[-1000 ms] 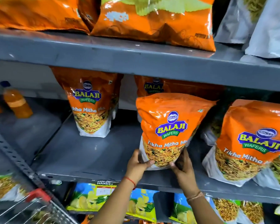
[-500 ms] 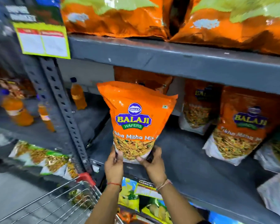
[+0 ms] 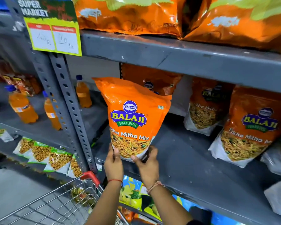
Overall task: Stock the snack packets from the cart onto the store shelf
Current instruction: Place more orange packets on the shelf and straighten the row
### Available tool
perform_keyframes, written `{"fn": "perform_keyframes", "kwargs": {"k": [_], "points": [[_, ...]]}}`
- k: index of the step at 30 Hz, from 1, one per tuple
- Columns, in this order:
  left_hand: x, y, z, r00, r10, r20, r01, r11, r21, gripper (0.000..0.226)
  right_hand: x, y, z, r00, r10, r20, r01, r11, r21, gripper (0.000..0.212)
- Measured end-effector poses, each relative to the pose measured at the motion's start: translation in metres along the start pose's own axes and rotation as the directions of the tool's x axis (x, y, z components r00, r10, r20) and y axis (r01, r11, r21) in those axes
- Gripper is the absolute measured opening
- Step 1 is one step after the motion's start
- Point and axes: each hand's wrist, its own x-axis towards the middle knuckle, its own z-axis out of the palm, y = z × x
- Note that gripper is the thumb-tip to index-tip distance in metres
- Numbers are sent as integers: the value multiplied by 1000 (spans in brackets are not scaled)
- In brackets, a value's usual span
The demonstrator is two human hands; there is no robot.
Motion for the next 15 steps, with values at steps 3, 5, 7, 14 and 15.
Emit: {"fn": "perform_keyframes", "kwargs": {"k": [3, 5, 7, 14, 15], "points": [[-6, 6, -2, 1000, -17, -23, 18, 999, 34, 42, -2, 0, -5, 999, 9, 49, -10, 999, 33, 55], [-25, 9, 0, 987, 94, -133, -83, 993, 87, 47, -8, 8, -21, 1000, 11, 27, -12, 999, 45, 58], [-56, 13, 5, 942, 298, -155, -282, 952, 120, 58, -16, 18, -45, 995, 24, -99, -18, 998, 54, 56], [-147, 20, 121, 823, 307, 478, -298, 950, -96, 46, 11, 46, -222, 791, -45, -610, -2, 997, -76, 23], [-146, 26, 139, 832, 165, 529, -119, 986, -120, 48, 21, 47, -240, 781, -41, -624, -23, 995, -93, 23]]}}
